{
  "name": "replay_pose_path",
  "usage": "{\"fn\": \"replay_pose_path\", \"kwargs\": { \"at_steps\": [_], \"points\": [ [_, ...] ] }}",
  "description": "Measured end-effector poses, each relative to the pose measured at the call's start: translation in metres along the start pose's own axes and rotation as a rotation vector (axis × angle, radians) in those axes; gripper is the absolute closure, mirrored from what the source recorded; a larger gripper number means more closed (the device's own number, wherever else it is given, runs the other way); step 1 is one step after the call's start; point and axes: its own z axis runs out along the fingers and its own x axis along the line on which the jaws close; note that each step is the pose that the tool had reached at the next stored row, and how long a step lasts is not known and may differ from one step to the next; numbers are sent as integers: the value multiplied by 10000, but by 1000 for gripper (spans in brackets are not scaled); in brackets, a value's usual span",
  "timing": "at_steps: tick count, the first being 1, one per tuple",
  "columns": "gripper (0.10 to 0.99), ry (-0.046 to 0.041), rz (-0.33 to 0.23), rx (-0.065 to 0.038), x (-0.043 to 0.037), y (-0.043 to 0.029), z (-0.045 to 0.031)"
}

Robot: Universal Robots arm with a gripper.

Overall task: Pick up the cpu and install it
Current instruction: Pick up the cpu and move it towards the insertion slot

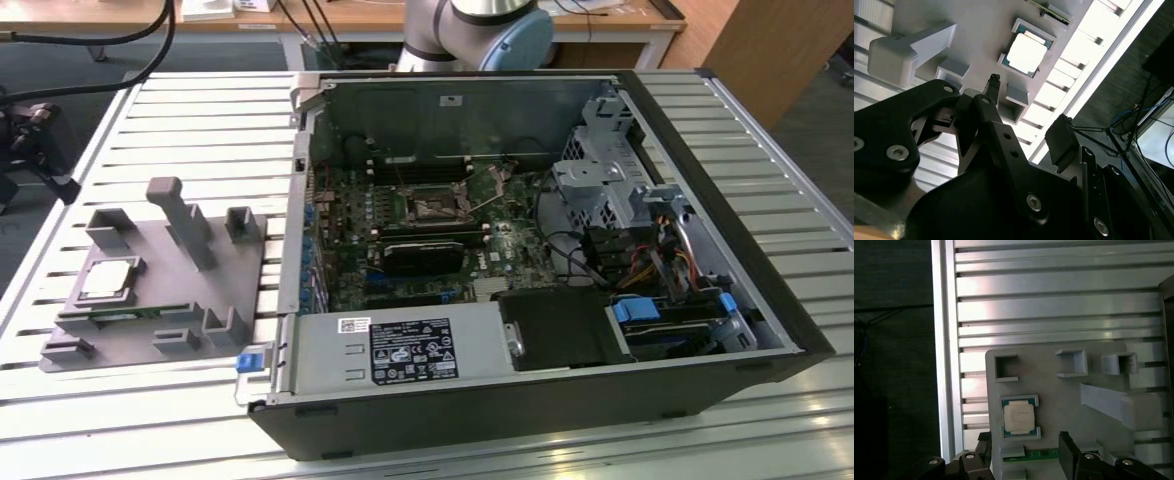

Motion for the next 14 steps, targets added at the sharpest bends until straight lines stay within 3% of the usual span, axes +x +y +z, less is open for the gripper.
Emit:
{"fn": "replay_pose_path", "kwargs": {
  "at_steps": [14],
  "points": [
    [439,1,-11,0,-2,-47,142]
  ]
}}
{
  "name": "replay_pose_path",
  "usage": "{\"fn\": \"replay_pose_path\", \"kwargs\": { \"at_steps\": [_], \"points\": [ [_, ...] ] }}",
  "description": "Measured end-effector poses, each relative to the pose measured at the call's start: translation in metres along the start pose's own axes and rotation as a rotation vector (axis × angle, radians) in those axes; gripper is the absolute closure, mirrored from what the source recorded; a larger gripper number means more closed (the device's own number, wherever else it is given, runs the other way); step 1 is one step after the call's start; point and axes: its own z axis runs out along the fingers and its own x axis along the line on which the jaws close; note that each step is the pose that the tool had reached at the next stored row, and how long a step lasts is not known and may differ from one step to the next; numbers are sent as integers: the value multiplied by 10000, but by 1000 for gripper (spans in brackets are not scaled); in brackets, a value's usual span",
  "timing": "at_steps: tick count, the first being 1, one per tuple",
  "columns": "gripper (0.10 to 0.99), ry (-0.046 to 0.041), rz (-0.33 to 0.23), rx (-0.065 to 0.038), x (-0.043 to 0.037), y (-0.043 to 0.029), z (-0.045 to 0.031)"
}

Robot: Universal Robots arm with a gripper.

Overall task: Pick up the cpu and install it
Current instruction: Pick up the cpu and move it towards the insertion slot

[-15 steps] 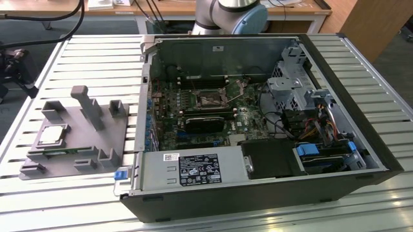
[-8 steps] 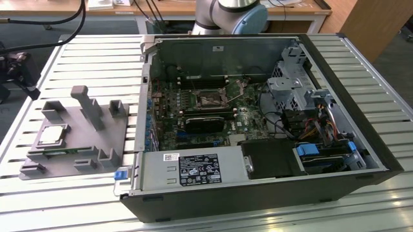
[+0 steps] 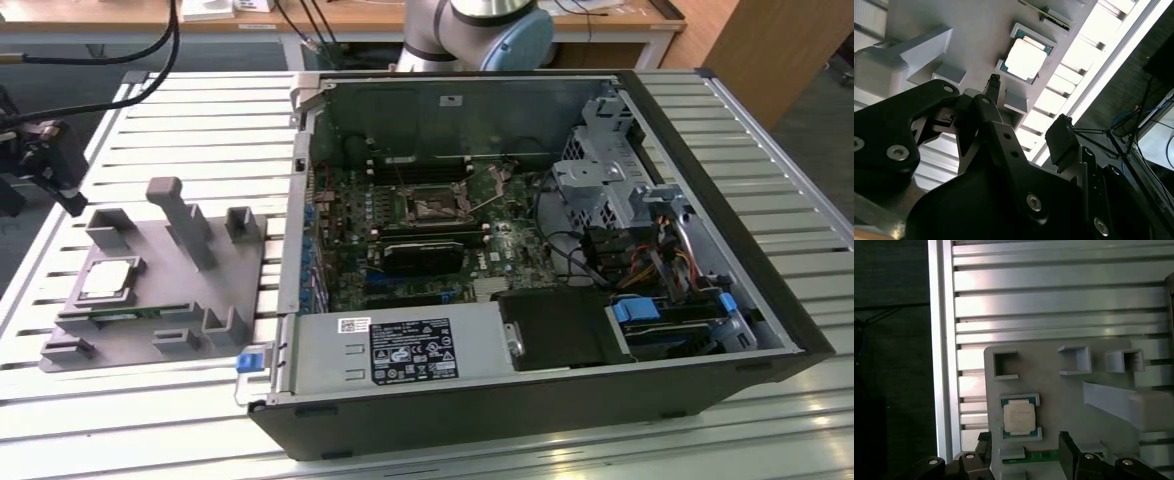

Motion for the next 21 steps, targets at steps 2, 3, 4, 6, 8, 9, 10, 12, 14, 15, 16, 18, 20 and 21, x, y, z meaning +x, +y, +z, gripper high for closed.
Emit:
{"fn": "replay_pose_path", "kwargs": {
  "at_steps": [2,3,4,6,8,9,10,12,14,15,16,18,20,21],
  "points": [
    [439,0,-11,0,1,-4,36],
    [439,1,-20,0,0,-6,75],
    [427,0,-21,-1,0,-7,88],
    [369,1,-21,0,0,-8,105],
    [369,1,-21,-1,1,-8,123],
    [369,1,-21,-2,1,-9,131],
    [369,1,-21,-1,0,-9,137],
    [369,1,-21,-1,1,-9,152],
    [369,2,-21,-1,1,-10,167],
    [369,2,-20,-1,1,-10,173],
    [369,2,-21,-1,1,-11,178],
    [369,3,-21,-1,1,-11,187],
    [369,4,-20,0,1,-12,195],
    [369,2,-21,-1,1,-12,200]
  ]
}}
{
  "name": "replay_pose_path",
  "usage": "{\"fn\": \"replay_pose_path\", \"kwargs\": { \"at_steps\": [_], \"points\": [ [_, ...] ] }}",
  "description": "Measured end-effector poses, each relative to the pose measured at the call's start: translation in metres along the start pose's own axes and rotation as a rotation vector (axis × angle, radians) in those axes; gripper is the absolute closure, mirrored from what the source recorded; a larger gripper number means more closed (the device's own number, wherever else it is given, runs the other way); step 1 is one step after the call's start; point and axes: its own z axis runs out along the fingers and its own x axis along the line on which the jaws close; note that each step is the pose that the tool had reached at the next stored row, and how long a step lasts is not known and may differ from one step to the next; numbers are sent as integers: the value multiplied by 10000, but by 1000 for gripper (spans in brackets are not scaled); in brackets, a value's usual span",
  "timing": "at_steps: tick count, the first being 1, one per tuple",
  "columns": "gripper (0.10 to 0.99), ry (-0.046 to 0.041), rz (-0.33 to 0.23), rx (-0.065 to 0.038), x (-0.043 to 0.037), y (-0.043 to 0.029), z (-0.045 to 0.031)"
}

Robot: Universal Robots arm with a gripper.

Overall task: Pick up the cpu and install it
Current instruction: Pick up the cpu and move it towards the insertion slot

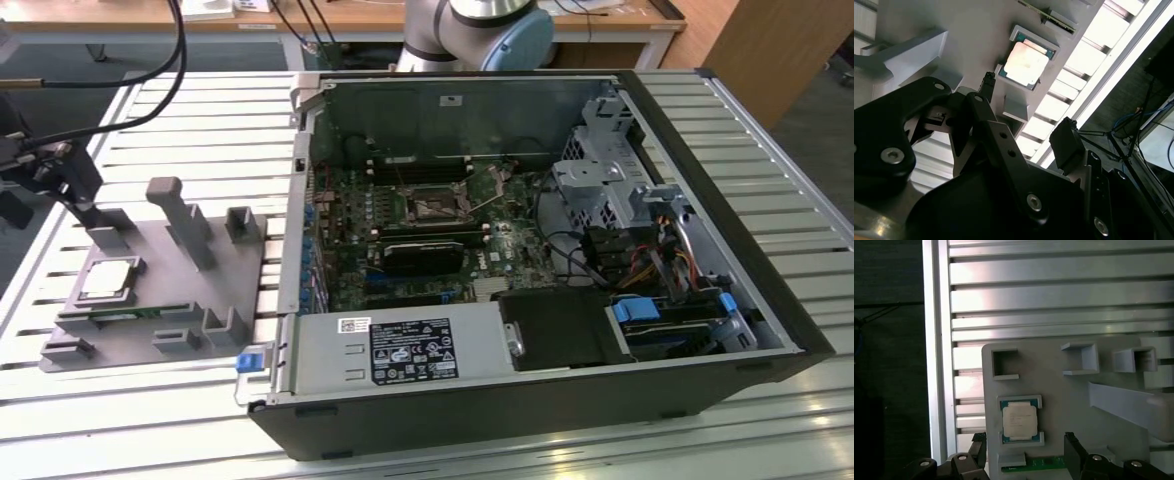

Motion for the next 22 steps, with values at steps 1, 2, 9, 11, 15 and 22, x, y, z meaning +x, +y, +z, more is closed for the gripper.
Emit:
{"fn": "replay_pose_path", "kwargs": {
  "at_steps": [1,2,9,11,15,22],
  "points": [
    [369,0,0,0,0,0,5],
    [369,0,0,0,0,0,9],
    [369,0,0,0,0,-1,33],
    [369,1,0,1,0,-2,40],
    [369,1,0,1,0,-2,54],
    [369,1,0,0,0,-3,76]
  ]
}}
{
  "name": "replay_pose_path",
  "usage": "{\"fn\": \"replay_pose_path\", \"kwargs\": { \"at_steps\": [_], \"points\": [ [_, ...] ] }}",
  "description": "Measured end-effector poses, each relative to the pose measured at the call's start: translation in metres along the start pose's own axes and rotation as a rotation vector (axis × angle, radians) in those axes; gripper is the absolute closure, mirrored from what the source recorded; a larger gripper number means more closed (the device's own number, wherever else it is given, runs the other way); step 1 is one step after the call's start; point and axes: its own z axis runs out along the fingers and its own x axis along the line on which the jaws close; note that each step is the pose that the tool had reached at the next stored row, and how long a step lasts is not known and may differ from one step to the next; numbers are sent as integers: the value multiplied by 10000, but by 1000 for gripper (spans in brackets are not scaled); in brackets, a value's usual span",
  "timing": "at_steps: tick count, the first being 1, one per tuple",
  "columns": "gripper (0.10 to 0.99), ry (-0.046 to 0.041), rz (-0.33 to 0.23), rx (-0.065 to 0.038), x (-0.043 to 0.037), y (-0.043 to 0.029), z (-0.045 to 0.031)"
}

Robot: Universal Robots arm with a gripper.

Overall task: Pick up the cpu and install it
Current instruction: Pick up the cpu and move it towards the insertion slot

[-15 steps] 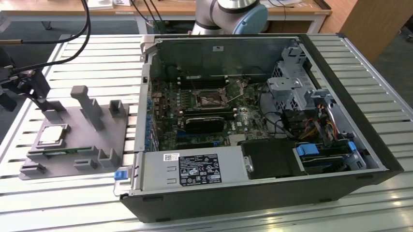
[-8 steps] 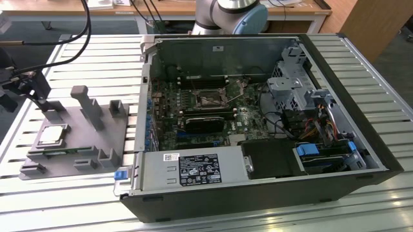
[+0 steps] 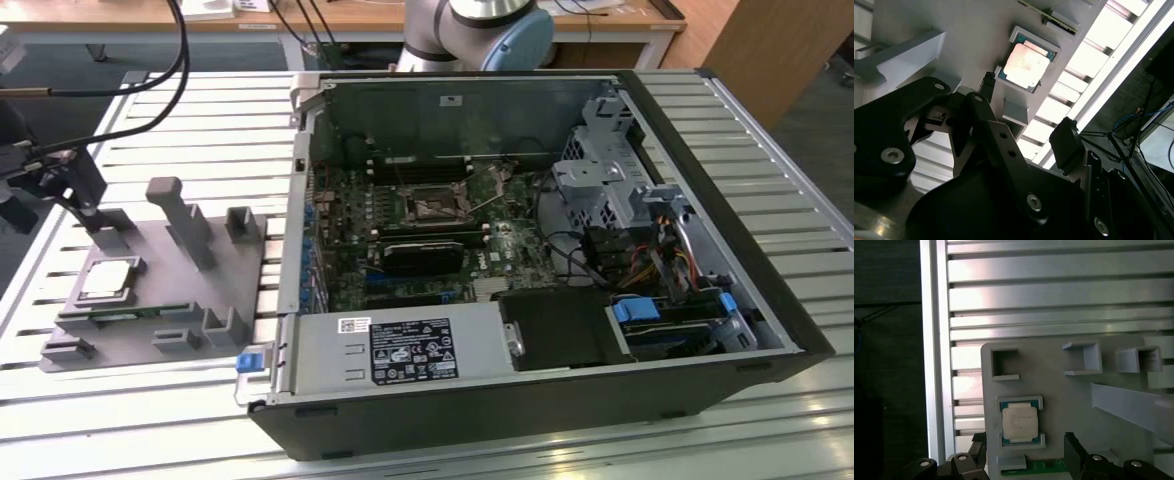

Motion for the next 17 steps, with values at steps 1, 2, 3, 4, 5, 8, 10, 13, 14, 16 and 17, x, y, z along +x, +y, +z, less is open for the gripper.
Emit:
{"fn": "replay_pose_path", "kwargs": {
  "at_steps": [1,2,3,4,5,8,10,13,14,16,17],
  "points": [
    [369,0,0,0,0,0,3],
    [369,-1,0,-1,0,0,6],
    [369,-1,0,0,0,-1,9],
    [369,0,0,0,0,0,12],
    [369,0,0,0,0,-1,15],
    [369,-1,0,-1,0,-1,26],
    [369,0,0,0,0,-1,33],
    [369,0,0,0,0,-2,43],
    [369,0,0,0,0,-2,46],
    [369,0,0,0,0,-2,52],
    [369,0,0,0,0,-2,54]
  ]
}}
